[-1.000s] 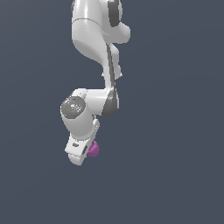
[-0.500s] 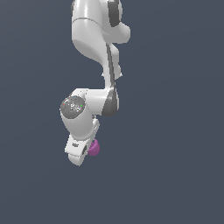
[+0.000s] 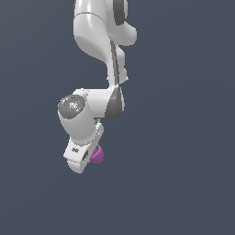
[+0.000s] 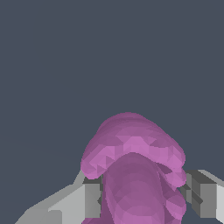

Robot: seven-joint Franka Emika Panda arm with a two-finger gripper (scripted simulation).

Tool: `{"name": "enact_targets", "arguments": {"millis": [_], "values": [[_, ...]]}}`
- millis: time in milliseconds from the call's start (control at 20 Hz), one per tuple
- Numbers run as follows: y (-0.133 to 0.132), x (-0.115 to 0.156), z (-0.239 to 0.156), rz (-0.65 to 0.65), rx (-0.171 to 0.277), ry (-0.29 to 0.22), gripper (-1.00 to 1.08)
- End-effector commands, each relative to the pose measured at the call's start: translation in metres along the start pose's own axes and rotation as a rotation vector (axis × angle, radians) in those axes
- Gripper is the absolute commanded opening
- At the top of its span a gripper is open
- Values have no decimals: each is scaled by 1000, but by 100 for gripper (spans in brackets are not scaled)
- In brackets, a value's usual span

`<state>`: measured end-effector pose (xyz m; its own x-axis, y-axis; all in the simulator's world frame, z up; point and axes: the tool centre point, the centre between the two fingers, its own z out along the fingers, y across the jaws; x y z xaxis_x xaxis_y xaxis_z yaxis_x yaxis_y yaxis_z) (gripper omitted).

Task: Pick up the object and move it to a goal position.

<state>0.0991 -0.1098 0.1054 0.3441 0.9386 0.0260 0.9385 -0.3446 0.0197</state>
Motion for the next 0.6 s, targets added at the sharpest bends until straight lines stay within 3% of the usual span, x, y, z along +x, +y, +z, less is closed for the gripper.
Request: {"name": "enact_targets", "arguments": {"millis": [0,250,550], "values": [[6,0,-19,23,-20,21,-100],[22,-2,-79,95,-77,88,-100],[42,-19,-185,226,-180,208,-100]]}}
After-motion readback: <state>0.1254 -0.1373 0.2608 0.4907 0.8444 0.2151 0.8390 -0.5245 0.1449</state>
